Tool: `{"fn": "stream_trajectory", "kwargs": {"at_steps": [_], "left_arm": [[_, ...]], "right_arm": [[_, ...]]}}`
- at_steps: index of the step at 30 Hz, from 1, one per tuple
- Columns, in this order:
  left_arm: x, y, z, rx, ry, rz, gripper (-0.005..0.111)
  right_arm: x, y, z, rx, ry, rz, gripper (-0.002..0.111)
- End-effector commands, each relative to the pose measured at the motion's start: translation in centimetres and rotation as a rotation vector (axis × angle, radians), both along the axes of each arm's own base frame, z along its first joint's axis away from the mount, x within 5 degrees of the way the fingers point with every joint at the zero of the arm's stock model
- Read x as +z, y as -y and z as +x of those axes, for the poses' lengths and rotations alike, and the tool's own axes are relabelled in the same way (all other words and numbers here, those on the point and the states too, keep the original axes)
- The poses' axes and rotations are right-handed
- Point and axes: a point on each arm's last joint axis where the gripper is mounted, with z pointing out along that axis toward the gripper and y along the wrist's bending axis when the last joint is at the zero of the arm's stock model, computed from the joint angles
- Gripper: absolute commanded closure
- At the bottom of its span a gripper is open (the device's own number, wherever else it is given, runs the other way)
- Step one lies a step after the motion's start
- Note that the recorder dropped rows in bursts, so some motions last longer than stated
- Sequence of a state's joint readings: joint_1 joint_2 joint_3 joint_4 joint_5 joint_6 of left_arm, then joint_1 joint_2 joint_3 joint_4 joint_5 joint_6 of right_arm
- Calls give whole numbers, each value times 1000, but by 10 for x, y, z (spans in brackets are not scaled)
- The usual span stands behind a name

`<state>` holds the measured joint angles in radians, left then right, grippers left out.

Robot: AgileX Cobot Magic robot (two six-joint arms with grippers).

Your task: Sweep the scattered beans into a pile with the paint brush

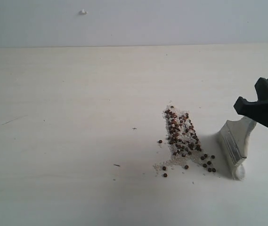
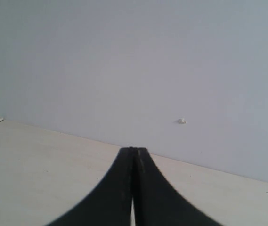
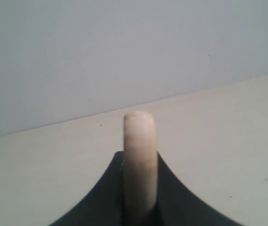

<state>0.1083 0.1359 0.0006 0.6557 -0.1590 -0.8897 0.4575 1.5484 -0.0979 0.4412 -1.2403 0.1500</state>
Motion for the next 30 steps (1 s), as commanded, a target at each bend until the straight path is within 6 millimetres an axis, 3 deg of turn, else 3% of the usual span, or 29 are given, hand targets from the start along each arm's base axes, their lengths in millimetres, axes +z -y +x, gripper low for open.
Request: {"fn": "stream_trajectory", "kwargs": {"at_steps": [1, 8, 16, 19, 30], "left_arm": [[1, 0, -1, 2, 7, -2, 107], [1, 0, -1, 2, 7, -2, 107], [1, 0, -1, 2, 7, -2, 107], [1, 0, -1, 2, 7, -2, 107], [1, 0, -1, 2, 7, -2, 107]], "right_arm": [[-10, -2, 3, -6, -61, 82, 108], [-14, -14, 19, 14, -73, 226, 108], [-12, -16, 24, 7, -57, 243, 108], [-11, -14, 24, 5, -47, 167, 108], [26, -10, 16, 17, 100, 115, 108]]}}
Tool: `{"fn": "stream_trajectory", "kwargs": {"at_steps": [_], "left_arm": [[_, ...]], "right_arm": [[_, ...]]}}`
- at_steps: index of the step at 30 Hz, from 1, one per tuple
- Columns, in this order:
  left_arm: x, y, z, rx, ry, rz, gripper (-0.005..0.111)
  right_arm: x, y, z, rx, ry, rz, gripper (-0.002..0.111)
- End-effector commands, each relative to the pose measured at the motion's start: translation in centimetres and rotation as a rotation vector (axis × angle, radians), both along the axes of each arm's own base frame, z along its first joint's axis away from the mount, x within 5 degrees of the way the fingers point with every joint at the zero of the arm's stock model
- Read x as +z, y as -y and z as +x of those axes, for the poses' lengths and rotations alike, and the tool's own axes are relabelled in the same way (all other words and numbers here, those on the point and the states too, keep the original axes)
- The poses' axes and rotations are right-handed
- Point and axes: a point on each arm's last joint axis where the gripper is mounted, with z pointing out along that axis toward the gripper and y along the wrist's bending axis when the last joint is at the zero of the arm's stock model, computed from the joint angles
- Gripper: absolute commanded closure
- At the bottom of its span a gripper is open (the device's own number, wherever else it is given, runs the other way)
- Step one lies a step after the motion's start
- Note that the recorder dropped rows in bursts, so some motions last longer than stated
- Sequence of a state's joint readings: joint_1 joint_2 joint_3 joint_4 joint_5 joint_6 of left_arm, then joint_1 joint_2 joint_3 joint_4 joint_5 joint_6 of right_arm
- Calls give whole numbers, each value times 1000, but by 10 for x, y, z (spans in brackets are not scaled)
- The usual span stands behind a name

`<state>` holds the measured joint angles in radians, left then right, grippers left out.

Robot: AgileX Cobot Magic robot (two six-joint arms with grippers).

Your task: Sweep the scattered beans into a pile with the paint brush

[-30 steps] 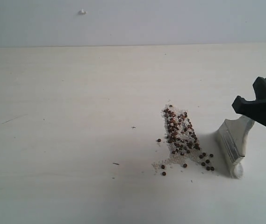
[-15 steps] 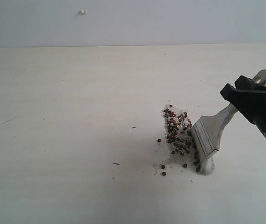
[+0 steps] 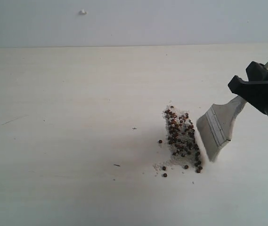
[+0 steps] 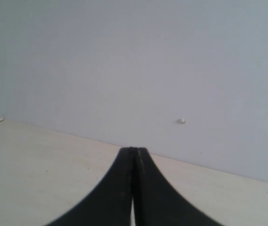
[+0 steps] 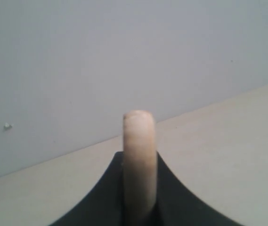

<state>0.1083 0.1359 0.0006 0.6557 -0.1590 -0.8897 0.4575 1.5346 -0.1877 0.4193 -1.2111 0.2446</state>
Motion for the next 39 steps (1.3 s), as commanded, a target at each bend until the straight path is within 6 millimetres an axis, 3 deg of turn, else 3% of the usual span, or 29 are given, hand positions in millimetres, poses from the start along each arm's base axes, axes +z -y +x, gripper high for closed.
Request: {"fn": "stream_trajectory", "kwargs": {"at_steps": [1, 6, 15, 24, 33, 39], "left_arm": [[1, 0, -1, 2, 7, -2, 107], [1, 0, -1, 2, 7, -2, 107], [1, 0, -1, 2, 7, -2, 107], [1, 0, -1, 2, 7, -2, 107], [1, 0, -1, 2, 7, -2, 107], [1, 0, -1, 2, 7, -2, 107]], "right_arm": [[12, 2, -3, 2, 48, -17, 108], [19, -10, -6, 142, 97, 40, 108], [6, -24, -6, 272, 7, 203, 108], [-1, -32, -6, 352, -30, 182, 108], [6, -53, 6, 504, -3, 204, 108], [-11, -64, 17, 554, -63, 172, 108]]}}
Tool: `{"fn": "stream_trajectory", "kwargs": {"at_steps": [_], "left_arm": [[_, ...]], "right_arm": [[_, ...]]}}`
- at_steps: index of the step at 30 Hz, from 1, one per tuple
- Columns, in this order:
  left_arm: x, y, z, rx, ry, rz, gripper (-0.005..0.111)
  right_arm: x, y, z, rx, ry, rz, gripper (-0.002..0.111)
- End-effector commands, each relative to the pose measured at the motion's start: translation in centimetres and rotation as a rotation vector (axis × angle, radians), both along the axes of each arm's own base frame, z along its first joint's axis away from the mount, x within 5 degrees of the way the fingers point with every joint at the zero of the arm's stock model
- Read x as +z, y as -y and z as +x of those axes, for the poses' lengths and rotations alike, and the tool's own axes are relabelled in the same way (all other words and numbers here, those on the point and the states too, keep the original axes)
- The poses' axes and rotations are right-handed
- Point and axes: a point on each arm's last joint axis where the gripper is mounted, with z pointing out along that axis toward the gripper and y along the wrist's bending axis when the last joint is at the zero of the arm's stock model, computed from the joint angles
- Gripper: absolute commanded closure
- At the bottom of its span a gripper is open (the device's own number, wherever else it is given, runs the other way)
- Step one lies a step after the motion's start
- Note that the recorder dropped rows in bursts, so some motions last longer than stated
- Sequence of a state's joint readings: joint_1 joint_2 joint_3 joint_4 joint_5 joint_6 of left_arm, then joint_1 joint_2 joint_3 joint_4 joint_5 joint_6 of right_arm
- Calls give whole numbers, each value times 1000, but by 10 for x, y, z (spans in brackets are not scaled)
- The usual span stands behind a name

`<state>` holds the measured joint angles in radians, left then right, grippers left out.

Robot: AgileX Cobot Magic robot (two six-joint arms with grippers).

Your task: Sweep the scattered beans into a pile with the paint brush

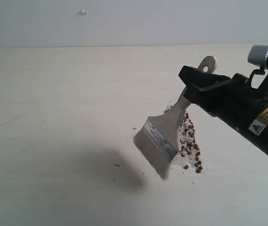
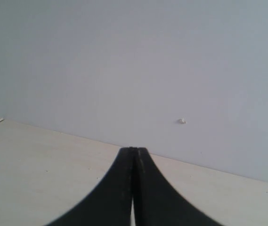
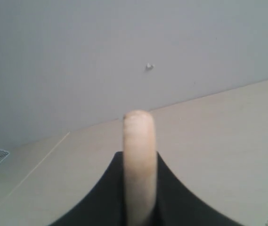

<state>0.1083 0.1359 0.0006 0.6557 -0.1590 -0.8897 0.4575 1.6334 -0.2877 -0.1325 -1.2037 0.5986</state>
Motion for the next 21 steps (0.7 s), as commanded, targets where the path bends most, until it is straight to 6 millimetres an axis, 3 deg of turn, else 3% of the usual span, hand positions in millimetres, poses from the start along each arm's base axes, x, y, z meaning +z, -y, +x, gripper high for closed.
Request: {"fn": "stream_trajectory", "kwargs": {"at_steps": [1, 8, 21], "left_arm": [[1, 0, -1, 2, 7, -2, 107], [1, 0, -1, 2, 7, -2, 107], [1, 0, -1, 2, 7, -2, 107]], "right_arm": [[-13, -10, 8, 67, -20, -25, 108], [-38, -12, 16, 55, -62, -115, 108], [-38, 3, 24, -110, 15, -262, 108]]}}
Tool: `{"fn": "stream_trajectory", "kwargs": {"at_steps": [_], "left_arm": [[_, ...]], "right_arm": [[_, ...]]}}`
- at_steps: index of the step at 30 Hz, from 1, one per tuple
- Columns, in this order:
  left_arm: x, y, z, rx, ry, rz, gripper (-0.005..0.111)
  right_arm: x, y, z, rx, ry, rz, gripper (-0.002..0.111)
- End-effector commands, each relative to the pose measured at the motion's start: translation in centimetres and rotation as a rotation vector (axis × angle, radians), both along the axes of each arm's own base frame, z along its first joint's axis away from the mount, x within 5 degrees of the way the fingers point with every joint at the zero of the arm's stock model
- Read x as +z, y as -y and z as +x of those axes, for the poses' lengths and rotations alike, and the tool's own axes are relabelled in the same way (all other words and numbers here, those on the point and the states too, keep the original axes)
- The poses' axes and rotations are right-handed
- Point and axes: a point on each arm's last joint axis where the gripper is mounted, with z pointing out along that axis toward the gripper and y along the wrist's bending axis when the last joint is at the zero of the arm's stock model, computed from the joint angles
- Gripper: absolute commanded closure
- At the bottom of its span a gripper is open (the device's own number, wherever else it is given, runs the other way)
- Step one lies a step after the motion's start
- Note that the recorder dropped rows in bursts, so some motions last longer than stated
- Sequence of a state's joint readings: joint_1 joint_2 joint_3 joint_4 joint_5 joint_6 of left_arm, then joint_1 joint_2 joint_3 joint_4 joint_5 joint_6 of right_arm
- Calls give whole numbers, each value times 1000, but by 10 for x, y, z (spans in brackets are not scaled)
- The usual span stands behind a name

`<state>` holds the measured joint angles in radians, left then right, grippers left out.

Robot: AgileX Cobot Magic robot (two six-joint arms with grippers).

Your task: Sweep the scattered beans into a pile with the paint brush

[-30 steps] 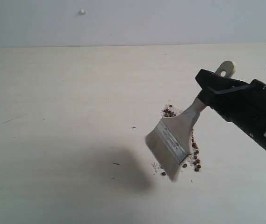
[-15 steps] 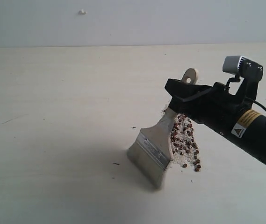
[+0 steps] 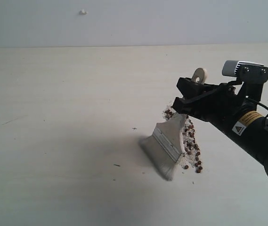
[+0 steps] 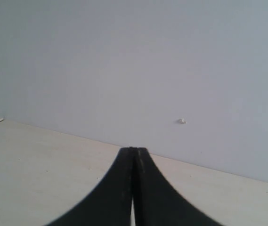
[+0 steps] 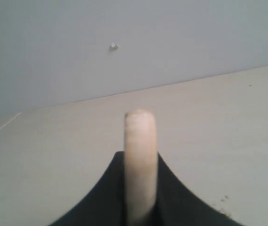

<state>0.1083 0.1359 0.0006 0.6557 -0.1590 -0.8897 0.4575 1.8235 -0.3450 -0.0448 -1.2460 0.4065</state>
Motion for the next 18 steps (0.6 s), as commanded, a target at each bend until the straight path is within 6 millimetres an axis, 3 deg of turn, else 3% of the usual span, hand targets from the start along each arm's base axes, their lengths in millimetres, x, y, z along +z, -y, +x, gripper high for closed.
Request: {"fn": "stream_trajectory", "kwargs": {"at_steps": [1, 13, 17, 18], "left_arm": [[1, 0, -1, 2, 7, -2, 107], [1, 0, -1, 2, 7, -2, 107], [1, 0, -1, 2, 7, -2, 107], [1, 0, -1, 2, 7, -2, 107]], "right_arm": [[-3, 6, 3, -55, 14, -90, 108], [0, 5, 3, -38, 36, -103, 108], [17, -1, -2, 40, 97, -70, 108], [32, -1, -4, 46, 149, -50, 108]]}}
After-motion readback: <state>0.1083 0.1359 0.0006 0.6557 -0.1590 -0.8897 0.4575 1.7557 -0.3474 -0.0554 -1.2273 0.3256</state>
